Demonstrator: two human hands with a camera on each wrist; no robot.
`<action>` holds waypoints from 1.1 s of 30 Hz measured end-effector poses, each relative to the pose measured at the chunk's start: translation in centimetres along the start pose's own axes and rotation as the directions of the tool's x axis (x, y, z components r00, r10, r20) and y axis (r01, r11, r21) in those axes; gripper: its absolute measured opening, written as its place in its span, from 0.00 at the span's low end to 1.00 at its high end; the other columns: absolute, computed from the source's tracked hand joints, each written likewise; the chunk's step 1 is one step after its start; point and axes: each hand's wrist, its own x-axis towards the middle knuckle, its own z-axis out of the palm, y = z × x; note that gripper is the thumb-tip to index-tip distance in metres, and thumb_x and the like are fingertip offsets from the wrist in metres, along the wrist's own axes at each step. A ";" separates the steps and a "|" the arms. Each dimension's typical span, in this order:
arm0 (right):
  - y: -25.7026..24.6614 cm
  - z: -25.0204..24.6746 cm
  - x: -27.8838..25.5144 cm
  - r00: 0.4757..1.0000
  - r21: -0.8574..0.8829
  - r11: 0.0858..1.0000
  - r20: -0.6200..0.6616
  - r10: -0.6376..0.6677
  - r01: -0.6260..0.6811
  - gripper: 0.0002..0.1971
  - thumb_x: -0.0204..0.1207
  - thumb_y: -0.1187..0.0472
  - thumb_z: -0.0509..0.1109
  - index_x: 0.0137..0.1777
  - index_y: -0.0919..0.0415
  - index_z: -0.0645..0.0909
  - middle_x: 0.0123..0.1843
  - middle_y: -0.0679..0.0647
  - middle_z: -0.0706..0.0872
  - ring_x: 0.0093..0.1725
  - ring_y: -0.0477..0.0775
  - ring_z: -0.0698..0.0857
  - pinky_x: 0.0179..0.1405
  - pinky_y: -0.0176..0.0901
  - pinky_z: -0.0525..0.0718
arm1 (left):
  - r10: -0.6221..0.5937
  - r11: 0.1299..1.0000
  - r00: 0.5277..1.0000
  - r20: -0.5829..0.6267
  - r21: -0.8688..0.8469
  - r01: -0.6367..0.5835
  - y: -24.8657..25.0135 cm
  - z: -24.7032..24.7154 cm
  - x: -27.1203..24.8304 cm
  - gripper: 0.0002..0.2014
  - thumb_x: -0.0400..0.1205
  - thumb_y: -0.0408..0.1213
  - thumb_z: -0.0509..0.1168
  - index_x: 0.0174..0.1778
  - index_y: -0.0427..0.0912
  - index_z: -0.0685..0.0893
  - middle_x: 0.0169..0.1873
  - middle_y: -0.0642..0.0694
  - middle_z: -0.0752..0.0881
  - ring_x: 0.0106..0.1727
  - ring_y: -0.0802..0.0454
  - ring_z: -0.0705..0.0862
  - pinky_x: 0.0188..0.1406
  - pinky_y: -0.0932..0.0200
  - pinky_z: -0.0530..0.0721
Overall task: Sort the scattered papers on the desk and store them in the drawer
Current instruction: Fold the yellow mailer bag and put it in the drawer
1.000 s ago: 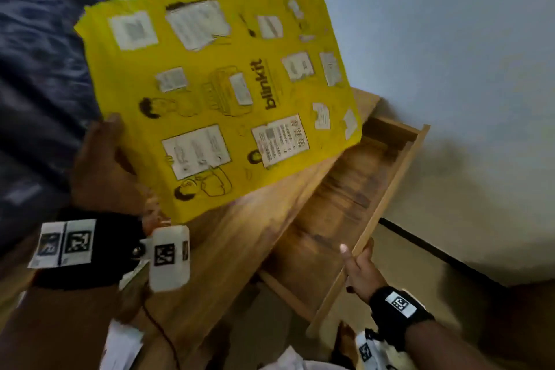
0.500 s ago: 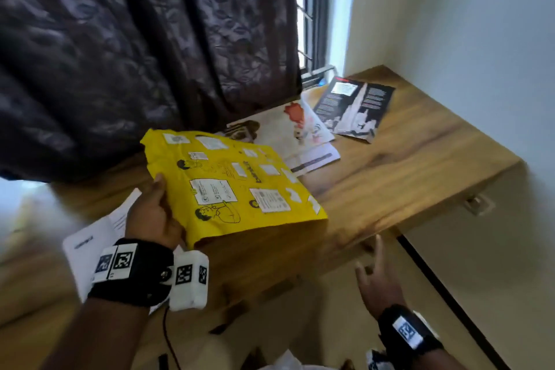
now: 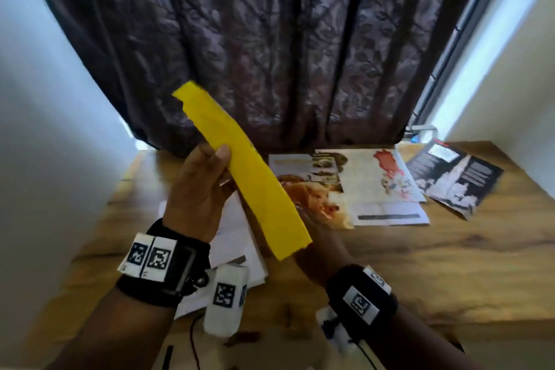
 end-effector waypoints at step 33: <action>3.2 8.8 10.7 0.718 0.980 0.149 -0.009 0.696 -0.133 0.17 0.83 0.63 0.69 0.71 0.53 0.79 0.56 0.60 0.93 0.47 0.65 0.94 0.34 0.51 0.91 | -0.164 -0.026 0.855 -0.492 0.868 0.495 -11.5 -25.6 -0.1 0.37 0.77 0.58 0.66 0.76 0.37 0.69 0.70 0.37 0.73 0.71 0.38 0.71 0.69 0.46 0.71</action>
